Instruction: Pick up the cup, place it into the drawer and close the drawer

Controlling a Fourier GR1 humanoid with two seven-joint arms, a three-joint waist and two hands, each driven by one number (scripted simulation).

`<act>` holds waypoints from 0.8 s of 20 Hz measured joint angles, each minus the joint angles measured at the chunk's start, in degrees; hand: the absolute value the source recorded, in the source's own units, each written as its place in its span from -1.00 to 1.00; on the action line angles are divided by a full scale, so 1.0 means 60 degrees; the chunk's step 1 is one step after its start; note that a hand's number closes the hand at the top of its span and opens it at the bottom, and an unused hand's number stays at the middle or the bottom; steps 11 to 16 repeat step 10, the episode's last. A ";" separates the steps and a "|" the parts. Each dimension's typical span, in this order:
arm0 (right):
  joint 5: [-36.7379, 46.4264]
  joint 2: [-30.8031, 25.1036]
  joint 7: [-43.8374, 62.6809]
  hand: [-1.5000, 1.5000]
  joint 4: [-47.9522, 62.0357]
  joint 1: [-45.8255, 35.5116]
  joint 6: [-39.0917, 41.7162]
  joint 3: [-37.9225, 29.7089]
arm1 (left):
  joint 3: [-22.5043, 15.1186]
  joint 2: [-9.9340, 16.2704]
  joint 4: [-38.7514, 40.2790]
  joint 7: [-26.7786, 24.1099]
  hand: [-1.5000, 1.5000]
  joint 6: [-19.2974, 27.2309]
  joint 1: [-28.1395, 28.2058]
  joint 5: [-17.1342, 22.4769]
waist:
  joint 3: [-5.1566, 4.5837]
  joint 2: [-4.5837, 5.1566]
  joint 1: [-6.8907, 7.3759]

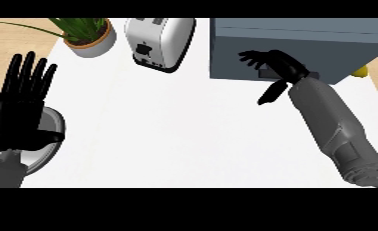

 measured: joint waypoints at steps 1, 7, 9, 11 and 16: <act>-0.0014 -0.0052 -0.0142 -1.00 0.0148 -0.0065 0.0042 -0.0044 | -0.0059 -0.0044 -0.0041 0.0004 -1.00 0.0039 -0.0003 -0.0075 | 0.0000 0.0003 0.0037; 0.0036 -0.0239 -0.0576 -1.00 0.0779 -0.0377 0.0403 -0.0112 | -0.0086 -0.0111 0.0085 -0.0035 -1.00 -0.0034 -0.0163 -0.0252 | -0.0032 0.0002 0.0140; 0.0063 -0.0281 -0.0741 -1.00 0.0905 -0.0410 0.0415 -0.0123 | -0.0058 -0.0119 0.0153 -0.0064 -1.00 -0.0096 -0.0158 -0.0266 | -0.0043 0.0000 0.0169; 0.0076 -0.0280 -0.0781 -1.00 0.0972 -0.0441 0.0410 -0.0131 | -0.0064 -0.0160 0.0184 -0.0090 -1.00 -0.0051 -0.0208 -0.0318 | -0.0048 -0.0002 0.0164; 0.0076 -0.0280 -0.0781 -1.00 0.0972 -0.0441 0.0410 -0.0131 | -0.0064 -0.0160 0.0184 -0.0090 -1.00 -0.0051 -0.0208 -0.0318 | -0.0048 -0.0002 0.0164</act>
